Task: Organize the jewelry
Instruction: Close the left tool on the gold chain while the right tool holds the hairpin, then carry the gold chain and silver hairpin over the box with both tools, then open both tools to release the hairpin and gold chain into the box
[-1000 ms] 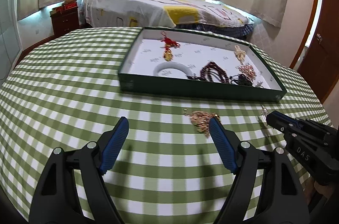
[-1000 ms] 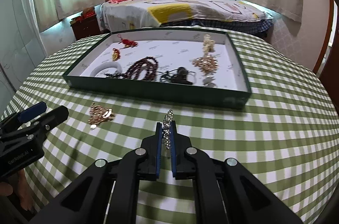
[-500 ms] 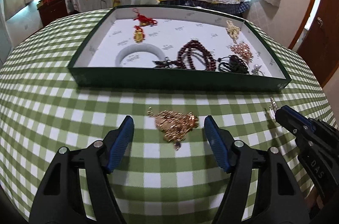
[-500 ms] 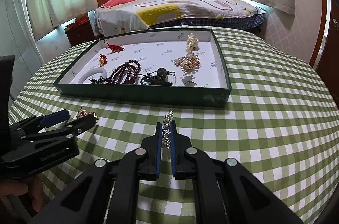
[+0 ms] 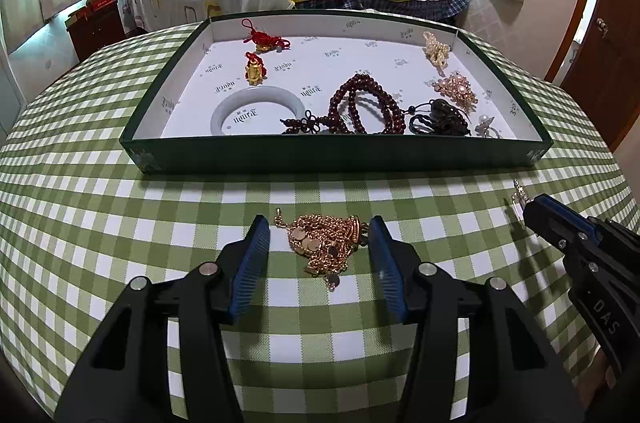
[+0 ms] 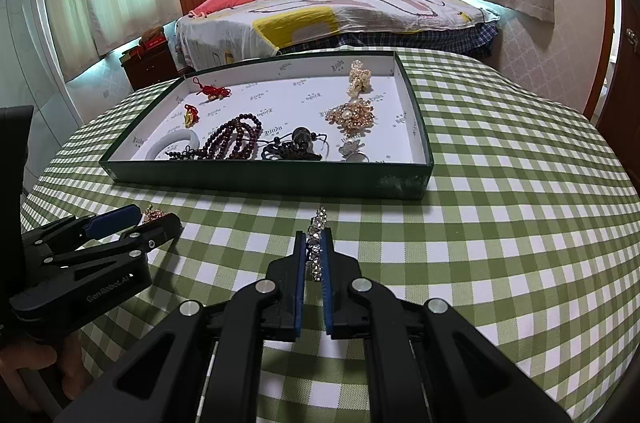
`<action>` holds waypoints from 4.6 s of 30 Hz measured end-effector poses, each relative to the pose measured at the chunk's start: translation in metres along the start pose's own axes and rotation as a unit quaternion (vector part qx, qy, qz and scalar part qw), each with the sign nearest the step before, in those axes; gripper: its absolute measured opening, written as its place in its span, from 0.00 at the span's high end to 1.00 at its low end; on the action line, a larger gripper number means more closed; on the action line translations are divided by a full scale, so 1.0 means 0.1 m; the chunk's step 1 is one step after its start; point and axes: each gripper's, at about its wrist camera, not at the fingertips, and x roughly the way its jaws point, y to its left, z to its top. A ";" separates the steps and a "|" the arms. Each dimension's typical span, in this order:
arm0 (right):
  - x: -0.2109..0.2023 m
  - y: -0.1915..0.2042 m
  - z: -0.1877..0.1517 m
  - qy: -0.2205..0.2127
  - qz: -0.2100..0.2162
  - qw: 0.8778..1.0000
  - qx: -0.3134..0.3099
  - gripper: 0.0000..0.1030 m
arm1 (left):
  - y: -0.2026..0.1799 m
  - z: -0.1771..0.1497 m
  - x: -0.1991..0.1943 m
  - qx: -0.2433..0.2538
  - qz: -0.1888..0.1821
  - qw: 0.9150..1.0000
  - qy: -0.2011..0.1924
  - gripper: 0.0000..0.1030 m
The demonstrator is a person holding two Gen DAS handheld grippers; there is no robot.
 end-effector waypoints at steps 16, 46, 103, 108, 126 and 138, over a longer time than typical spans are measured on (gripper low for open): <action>0.01 -0.05 0.00 0.003 0.006 1.000 0.015 0.93 | 0.02 -0.04 -0.05 0.003 -0.010 1.000 -0.001 0.55; 0.01 -0.05 -0.01 0.001 0.007 1.000 0.016 0.93 | 0.06 -0.06 -0.06 -0.002 -0.051 0.999 -0.001 0.85; 0.05 0.33 1.40 -0.168 0.041 0.984 -0.034 0.93 | 0.16 1.42 -0.15 -0.026 -0.053 0.986 -0.156 0.86; 0.49 0.25 1.39 -0.120 0.036 0.992 -0.023 0.93 | 0.12 1.51 0.29 -0.016 -0.035 0.994 -0.105 0.86; 1.14 0.23 1.37 0.013 0.017 1.000 -0.011 0.93 | 0.07 1.48 0.86 0.000 -0.005 1.000 -0.010 0.86; 1.19 0.21 1.32 0.022 0.015 1.000 -0.010 0.93 | 0.09 1.43 0.97 -0.004 -0.001 1.000 -0.001 0.86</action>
